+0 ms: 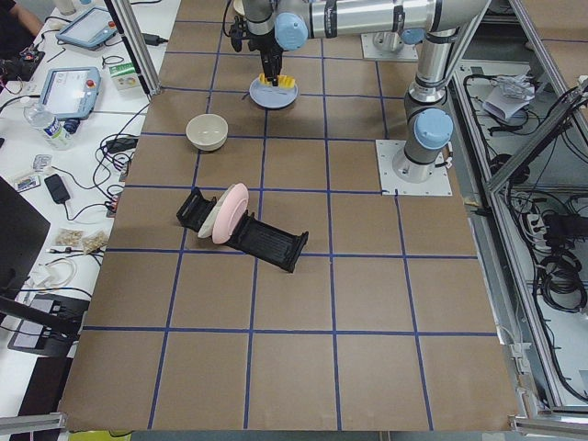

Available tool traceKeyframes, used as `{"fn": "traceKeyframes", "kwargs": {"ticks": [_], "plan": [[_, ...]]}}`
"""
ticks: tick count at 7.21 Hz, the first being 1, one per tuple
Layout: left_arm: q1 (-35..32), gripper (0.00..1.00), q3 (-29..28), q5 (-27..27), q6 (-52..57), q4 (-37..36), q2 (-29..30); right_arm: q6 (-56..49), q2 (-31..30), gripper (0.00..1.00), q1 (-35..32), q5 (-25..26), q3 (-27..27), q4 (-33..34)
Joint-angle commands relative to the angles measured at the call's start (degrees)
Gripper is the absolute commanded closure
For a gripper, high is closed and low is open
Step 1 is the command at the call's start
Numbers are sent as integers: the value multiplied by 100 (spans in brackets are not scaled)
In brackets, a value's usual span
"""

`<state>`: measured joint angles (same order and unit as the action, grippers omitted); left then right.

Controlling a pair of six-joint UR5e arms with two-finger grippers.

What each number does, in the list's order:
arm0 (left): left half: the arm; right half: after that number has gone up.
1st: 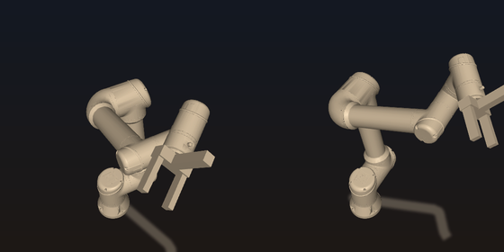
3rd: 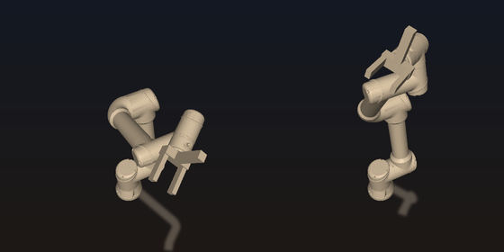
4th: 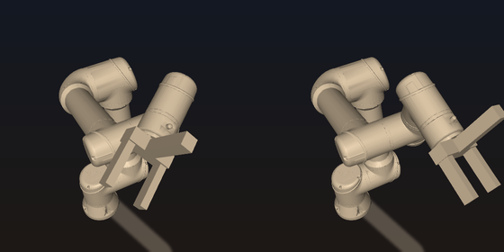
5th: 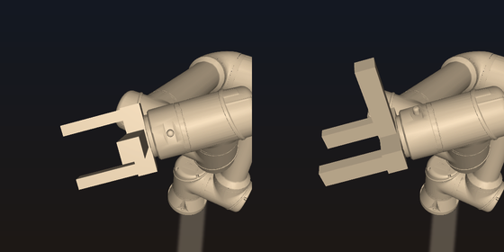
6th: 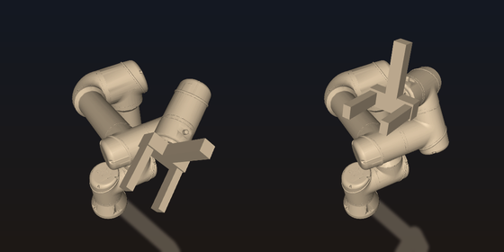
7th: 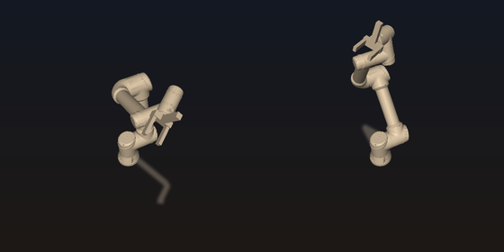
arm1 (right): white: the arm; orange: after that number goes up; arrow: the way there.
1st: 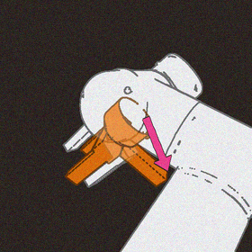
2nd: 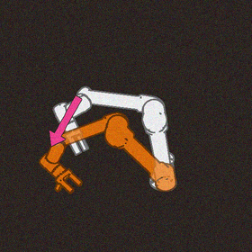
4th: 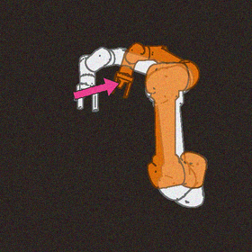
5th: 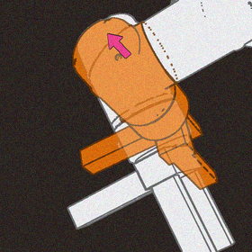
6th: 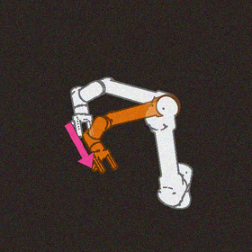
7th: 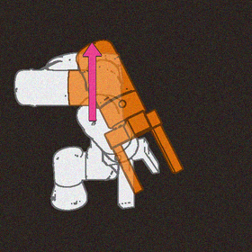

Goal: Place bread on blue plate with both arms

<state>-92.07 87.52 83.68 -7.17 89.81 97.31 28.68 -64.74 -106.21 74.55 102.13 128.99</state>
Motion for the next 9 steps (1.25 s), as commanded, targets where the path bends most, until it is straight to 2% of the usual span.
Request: {"fn": "traceKeyframes", "kwargs": {"ticks": [1,3,5,6,7,8,9], "plan": [[-4,0,-122,883,67,353,-501,-64,-21,0,65,15,-61,-6],[-22,0,-200,843,6,327,-687,23,22,0,65,-64,-193,12],[-57,0,-148,598,14,292,-810,-300,-30,0,283,76,-543,-381],[-83,0,-104,588,23,222,-854,-859,-274,0,624,251,-893,-1262],[-75,0,-78,588,40,73,-828,-1865,-711,0,1019,792,-1192,-2315],[-74,0,-60,553,75,72,-854,-2501,-1186,0,1432,1024,-1413,-2987],[-74,0,-69,196,67,-6,-802,-2673,-1617,0,1741,965,-1607,-3516]]}}
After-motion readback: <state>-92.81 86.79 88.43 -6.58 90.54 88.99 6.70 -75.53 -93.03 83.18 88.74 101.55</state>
